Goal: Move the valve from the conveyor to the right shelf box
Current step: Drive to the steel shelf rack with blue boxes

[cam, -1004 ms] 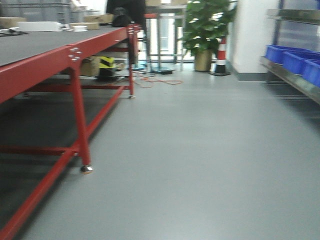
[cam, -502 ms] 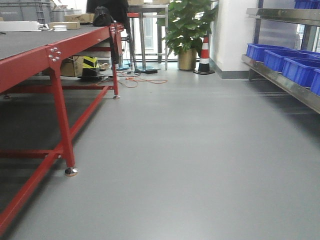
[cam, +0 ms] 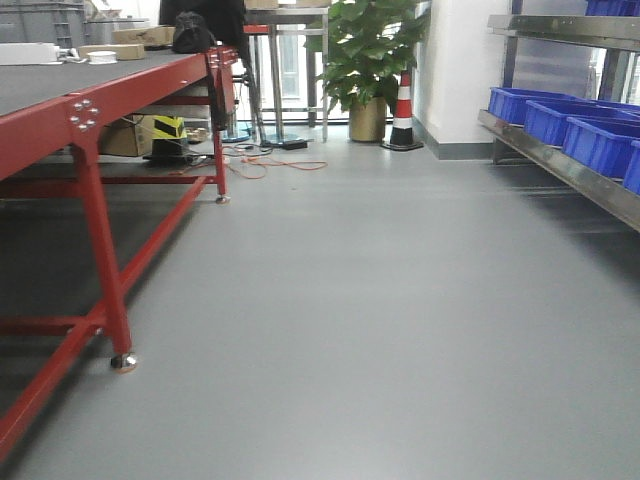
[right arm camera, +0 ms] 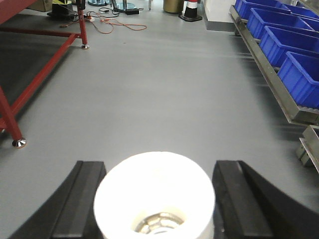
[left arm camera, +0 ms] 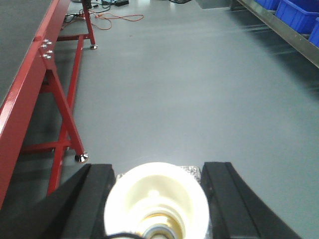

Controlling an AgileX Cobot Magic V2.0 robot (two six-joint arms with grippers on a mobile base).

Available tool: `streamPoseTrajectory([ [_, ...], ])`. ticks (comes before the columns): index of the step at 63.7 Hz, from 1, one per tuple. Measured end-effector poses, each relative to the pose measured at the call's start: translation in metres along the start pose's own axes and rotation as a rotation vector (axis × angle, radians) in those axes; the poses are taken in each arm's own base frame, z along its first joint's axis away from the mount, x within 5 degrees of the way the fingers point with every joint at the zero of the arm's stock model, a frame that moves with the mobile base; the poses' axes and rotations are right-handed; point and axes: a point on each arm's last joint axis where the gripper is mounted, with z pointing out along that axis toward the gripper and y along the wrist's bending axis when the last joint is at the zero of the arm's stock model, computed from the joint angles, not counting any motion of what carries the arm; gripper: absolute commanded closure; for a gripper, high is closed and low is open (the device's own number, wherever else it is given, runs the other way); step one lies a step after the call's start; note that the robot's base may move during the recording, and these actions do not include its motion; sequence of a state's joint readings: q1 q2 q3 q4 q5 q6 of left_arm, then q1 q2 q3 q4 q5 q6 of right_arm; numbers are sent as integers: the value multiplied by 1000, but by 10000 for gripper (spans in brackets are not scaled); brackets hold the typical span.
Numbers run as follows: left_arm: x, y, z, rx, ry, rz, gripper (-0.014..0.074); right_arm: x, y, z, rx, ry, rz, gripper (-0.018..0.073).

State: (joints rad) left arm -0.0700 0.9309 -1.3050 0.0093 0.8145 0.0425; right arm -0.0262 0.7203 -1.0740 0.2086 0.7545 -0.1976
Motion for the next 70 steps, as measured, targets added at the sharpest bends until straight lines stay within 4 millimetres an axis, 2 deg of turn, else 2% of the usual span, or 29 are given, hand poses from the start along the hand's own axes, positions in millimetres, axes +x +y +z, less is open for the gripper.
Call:
streamPoseTrajectory([
  [70,0,0,0,-1,0,1,707,0,0,0,0,0,0,712],
])
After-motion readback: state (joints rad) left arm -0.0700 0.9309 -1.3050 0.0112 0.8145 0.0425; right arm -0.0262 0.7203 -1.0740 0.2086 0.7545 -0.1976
